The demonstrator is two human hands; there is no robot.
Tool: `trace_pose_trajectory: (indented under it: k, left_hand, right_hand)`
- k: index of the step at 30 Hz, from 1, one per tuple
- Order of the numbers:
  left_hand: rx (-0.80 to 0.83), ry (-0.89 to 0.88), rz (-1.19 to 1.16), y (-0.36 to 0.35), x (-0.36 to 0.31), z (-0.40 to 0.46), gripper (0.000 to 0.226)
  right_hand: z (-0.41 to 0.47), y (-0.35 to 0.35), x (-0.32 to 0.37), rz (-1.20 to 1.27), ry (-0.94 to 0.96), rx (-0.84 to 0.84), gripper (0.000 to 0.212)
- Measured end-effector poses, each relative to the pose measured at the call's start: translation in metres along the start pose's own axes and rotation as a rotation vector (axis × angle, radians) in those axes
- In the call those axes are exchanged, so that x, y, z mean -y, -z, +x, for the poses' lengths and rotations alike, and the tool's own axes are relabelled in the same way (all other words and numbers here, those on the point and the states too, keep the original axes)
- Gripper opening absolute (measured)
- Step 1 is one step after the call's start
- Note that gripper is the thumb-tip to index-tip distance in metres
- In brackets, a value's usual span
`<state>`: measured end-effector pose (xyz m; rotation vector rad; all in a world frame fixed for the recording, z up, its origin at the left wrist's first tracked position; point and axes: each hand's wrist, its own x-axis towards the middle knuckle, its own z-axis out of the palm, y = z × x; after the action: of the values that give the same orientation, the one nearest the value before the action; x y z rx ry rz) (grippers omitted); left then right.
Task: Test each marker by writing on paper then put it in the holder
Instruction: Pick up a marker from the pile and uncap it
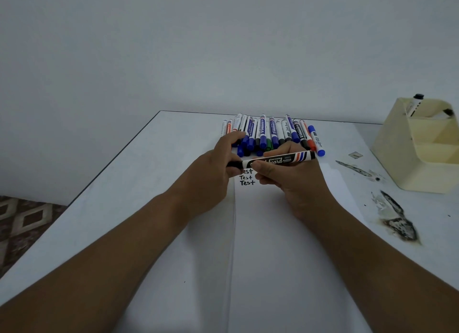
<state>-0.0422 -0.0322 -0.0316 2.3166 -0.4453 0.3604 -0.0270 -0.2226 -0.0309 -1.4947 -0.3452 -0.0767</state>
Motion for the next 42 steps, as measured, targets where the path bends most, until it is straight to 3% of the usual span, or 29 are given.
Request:
trace_pose_trajectory:
  k: [4,8,12,16,19,25,30,37,42]
  left_hand:
    - [-0.021,-0.008,0.033,-0.001,0.002,-0.001,0.061]
    - [-0.033,-0.008,0.011,-0.005,0.005,0.002,0.063]
    - [-0.003,0.012,0.026,-0.012,0.01,0.004,0.091]
    - [0.046,0.129,0.241,-0.014,0.023,0.006,0.118]
    - [0.068,0.192,0.281,-0.015,0.029,0.01,0.112]
    - [0.082,0.22,0.297,-0.016,0.027,0.009,0.106]
    - [0.094,0.165,0.337,-0.012,0.03,0.006,0.089]
    - [0.143,0.147,0.364,-0.013,0.027,0.008,0.087]
    - [0.106,0.145,0.402,-0.015,0.024,0.007,0.066]
  right_hand:
    - [0.0,-0.003,0.0,-0.029,-0.019,0.002,0.03]
    - [0.002,-0.001,-0.002,0.012,-0.048,-0.024,0.028]
    - [0.003,0.002,-0.005,0.056,-0.077,-0.061,0.033]
    - [0.005,0.007,-0.012,0.098,-0.096,-0.191,0.027]
    - [0.007,0.007,-0.014,0.055,-0.092,-0.263,0.028]
    - [0.005,0.01,-0.015,0.017,-0.022,-0.423,0.074]
    - [0.008,0.026,0.007,0.061,-0.042,-0.437,0.076]
    - [0.012,0.101,0.066,-0.358,0.042,-0.471,0.077]
    - [0.022,0.163,0.116,-0.528,0.154,-0.596,0.065]
